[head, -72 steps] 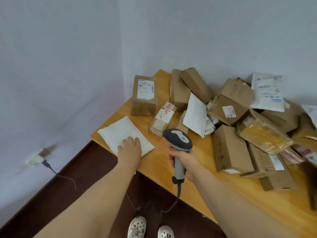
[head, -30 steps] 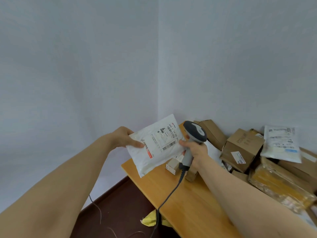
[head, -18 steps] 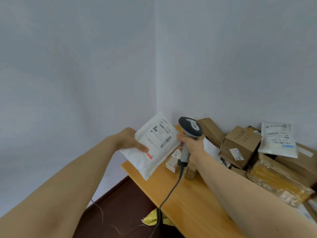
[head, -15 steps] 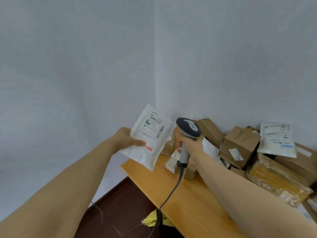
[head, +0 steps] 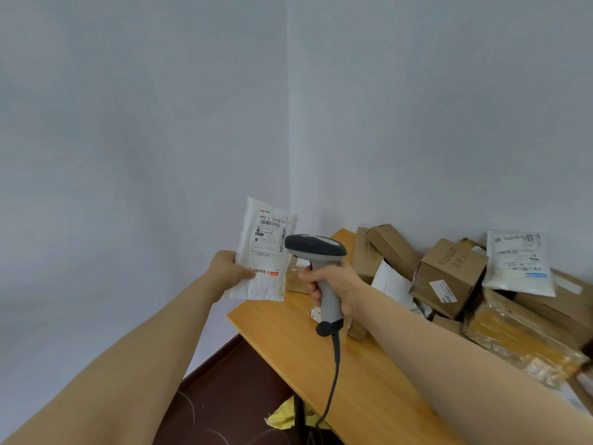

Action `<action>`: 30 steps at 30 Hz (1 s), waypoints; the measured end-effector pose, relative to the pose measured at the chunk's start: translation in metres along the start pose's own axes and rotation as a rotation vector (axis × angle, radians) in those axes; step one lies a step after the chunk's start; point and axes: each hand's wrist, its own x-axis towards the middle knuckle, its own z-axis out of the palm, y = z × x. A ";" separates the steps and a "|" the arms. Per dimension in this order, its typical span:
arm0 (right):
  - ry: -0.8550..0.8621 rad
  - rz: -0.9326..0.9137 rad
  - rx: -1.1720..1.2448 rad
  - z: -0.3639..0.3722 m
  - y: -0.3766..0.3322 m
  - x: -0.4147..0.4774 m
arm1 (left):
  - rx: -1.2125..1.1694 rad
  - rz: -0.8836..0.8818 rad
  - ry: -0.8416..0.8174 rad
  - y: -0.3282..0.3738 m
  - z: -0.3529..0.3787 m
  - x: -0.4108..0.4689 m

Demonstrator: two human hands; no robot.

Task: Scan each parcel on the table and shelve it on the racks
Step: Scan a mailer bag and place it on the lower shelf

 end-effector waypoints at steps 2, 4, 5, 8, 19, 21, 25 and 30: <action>0.018 0.007 0.004 0.001 -0.004 -0.001 | -0.005 0.004 0.022 -0.003 0.000 0.002; 0.036 0.009 0.006 0.002 -0.009 -0.002 | -0.009 0.007 0.032 -0.005 0.001 0.004; 0.041 0.010 0.010 0.003 -0.010 -0.002 | -0.006 0.008 0.035 -0.006 0.001 0.005; 0.056 0.015 0.028 0.004 -0.015 -0.001 | 0.004 0.005 0.042 -0.006 0.002 0.007; 0.079 0.030 0.039 0.007 -0.021 0.003 | 0.018 0.006 0.045 -0.007 0.004 0.015; 0.081 0.039 0.047 0.008 -0.023 0.005 | 0.018 0.001 0.044 -0.008 0.003 0.017; 0.079 0.073 0.049 0.009 -0.022 0.009 | 0.019 -0.006 0.048 -0.011 0.003 0.022; 0.070 0.100 0.061 0.013 -0.019 0.016 | 0.022 -0.013 0.045 -0.013 0.002 0.028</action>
